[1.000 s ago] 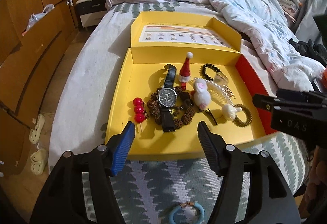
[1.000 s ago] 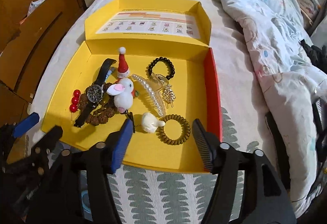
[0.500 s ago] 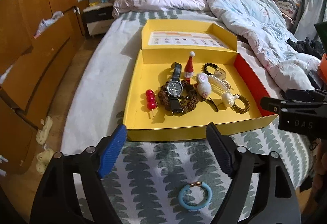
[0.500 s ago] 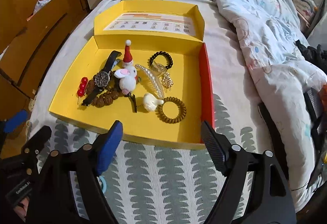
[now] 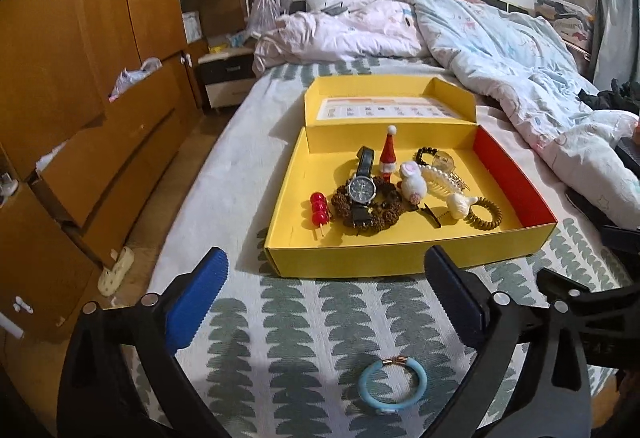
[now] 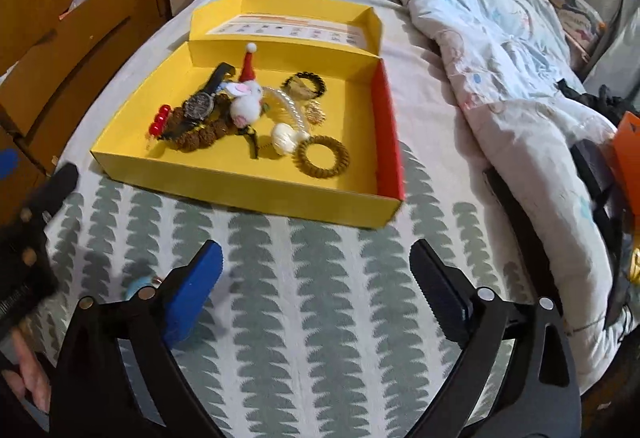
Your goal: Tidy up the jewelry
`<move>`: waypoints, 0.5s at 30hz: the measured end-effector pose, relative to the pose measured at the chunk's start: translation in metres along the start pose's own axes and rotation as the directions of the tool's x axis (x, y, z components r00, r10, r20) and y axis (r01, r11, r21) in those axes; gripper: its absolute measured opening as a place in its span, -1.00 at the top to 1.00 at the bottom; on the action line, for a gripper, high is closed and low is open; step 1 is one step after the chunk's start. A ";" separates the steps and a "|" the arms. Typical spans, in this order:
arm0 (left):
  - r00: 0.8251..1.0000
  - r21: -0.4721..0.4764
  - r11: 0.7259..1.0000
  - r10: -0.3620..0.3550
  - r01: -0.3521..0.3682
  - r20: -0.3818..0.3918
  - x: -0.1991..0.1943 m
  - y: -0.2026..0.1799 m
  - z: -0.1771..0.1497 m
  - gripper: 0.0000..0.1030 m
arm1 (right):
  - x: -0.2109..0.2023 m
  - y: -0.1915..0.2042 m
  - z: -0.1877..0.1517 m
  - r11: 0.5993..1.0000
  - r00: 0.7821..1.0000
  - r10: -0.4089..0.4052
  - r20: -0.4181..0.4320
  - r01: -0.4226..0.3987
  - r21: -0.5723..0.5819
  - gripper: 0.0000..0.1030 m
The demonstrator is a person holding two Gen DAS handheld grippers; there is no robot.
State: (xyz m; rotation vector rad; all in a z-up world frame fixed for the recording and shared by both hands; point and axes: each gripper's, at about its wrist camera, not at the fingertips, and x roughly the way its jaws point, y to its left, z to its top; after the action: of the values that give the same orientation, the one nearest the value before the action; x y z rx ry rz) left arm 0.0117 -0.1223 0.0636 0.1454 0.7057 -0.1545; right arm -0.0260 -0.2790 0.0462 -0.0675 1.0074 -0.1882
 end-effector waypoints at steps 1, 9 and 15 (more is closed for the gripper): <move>1.000 0.003 1.000 0.001 -0.001 0.004 -0.001 0.000 -0.001 -0.89 | -0.001 -0.002 -0.003 1.000 1.000 -0.003 0.002 0.003 0.005 -0.88; 1.000 0.022 0.999 0.028 -0.028 0.015 -0.002 0.002 -0.007 -0.89 | -0.008 0.001 -0.023 0.999 0.999 -0.028 0.016 0.028 -0.041 -0.93; 0.999 0.060 0.998 0.015 -0.019 0.051 -0.009 -0.002 -0.015 -0.89 | -0.007 0.006 -0.035 0.998 1.000 -0.019 0.012 0.019 -0.058 -0.93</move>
State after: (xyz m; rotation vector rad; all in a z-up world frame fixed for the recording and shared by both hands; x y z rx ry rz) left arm -0.0050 -0.1207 0.0576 0.2045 0.6496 -0.1627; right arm -0.0587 -0.2711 0.0328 -0.1311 1.0015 -0.1755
